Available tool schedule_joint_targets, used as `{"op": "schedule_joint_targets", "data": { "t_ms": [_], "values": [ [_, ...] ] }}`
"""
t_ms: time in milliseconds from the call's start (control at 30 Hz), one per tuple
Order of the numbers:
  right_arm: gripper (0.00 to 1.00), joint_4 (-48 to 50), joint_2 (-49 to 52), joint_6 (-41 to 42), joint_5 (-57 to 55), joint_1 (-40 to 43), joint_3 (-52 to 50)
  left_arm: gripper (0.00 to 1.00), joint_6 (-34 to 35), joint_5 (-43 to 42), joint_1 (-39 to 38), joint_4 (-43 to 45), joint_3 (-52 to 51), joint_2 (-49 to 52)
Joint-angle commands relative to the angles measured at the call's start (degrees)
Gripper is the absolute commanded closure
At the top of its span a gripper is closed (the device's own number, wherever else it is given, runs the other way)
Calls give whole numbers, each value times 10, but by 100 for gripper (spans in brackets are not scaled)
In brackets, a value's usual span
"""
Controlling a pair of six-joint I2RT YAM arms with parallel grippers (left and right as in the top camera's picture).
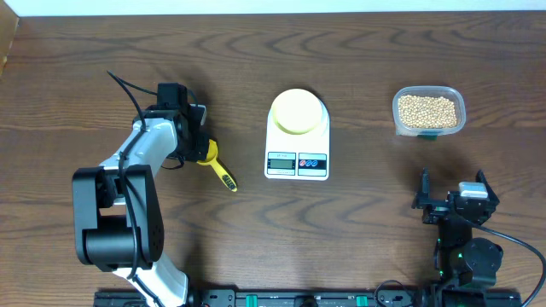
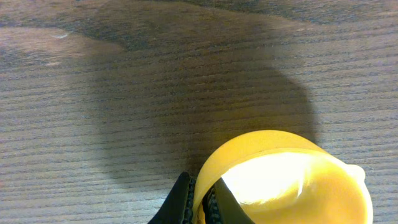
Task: Scoop item into bowl and weigh 50g on scale
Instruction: 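Close the left gripper on the scoop's cup rim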
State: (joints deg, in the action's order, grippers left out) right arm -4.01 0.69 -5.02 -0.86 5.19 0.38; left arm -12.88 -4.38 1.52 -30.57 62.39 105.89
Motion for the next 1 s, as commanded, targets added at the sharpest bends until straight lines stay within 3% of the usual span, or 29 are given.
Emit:
{"op": "schedule_joint_targets", "data": {
  "t_ms": [0, 667, 967],
  "values": [
    [1, -2, -3, 4, -3, 3, -1, 93, 1, -1, 3, -2, 5, 6],
    [1, -2, -3, 5, -3, 3, -1, 92, 1, -2, 3, -2, 5, 6],
    [1, -2, -3, 5, -3, 3, -1, 92, 15, -62, 3, -6, 5, 6]
  ]
}}
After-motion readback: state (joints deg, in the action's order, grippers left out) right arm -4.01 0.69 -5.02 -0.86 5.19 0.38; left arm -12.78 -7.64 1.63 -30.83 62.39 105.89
